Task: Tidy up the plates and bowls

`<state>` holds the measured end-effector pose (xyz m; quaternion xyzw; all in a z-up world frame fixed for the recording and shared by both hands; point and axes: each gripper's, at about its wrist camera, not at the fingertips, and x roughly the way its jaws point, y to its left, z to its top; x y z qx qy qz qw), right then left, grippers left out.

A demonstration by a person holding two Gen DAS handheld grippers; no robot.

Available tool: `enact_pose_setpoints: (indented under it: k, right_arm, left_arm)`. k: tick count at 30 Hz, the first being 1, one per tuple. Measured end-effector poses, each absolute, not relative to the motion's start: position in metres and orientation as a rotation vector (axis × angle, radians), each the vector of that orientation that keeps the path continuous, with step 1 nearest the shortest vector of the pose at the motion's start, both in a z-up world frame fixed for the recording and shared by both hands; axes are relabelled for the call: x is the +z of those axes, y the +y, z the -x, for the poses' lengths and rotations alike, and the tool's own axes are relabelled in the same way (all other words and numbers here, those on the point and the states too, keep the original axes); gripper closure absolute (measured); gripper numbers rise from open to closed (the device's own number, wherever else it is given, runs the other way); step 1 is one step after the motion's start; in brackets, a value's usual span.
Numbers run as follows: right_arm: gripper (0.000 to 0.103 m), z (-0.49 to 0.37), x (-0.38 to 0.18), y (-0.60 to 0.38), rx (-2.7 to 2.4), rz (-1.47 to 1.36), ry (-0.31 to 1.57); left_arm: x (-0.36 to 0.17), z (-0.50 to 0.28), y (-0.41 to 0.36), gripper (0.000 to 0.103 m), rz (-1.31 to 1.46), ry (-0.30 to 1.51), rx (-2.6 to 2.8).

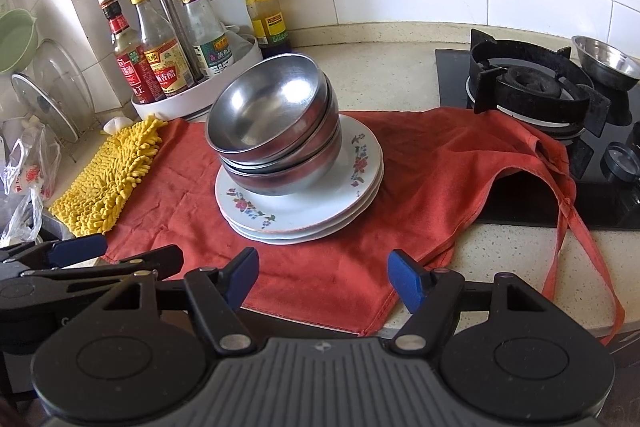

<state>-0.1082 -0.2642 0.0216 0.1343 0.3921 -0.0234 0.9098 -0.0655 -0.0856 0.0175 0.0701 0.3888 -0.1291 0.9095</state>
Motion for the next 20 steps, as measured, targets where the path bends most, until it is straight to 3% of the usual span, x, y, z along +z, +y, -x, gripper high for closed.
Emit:
enact_pose_setpoints:
  k: [20]
  right_arm:
    - [0.033,0.1036,0.0208,-0.2617,-0.051,-0.289,0.809]
  left_arm:
    - [0.013,0.0597,-0.0799,0.015,-0.104,0.802,-0.276]
